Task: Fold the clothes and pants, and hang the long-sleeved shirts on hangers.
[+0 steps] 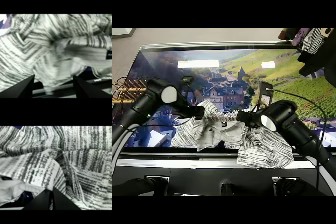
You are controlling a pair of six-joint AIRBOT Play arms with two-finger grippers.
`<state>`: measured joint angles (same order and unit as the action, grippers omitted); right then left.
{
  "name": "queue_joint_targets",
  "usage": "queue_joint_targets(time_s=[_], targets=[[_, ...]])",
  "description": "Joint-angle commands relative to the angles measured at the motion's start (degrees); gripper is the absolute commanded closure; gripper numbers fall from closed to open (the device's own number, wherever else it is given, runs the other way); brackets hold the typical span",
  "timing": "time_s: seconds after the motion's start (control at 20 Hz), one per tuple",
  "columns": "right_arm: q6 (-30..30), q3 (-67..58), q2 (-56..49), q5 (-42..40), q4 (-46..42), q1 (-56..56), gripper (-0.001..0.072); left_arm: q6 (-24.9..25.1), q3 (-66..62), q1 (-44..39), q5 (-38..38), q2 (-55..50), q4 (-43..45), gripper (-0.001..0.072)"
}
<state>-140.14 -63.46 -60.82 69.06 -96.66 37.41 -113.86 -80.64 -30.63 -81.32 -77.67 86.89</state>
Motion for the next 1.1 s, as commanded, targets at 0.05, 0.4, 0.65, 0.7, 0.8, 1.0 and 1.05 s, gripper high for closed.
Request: queue_joint_targets(time_s=[0.05,0.4,0.65,0.7,0.8,1.0,1.05], targets=[[-1.5,1.6,-0.3,-2.6,1.4,0.1,0.0686,7.8,4.0,13.4,-2.8,6.3,-0.9,0.0152],[-0.6,1.6,-0.3,-1.3,2.8,0.1,0.0686,30.6,21.6,54.3,-1.1,21.4,-0.3,0.0155],[0.0,1.6,-0.3,0.0,3.1,0.1,0.0685,24.2,21.9,66.7,7.1,17.9,-1.6,0.0089],[0.0,1.6,-0.3,0.0,3.1,0.1,0.0685,27.0,21.5,68.3,8.7,15.7,-3.2,0.0089],[1.1,1.6,-0.3,0.0,3.1,0.1,0.0685,28.7,19.6,70.8,10.1,9.5,-4.4,0.0089],[1.3,1.6,-0.3,0.0,3.1,0.1,0.0685,33.7,17.2,71.3,11.6,-0.2,-5.5,0.0089],[1.4,1.6,-0.3,0.0,3.1,0.1,0.0685,35.3,17.2,71.1,12.7,-1.6,-7.0,0.0091]])
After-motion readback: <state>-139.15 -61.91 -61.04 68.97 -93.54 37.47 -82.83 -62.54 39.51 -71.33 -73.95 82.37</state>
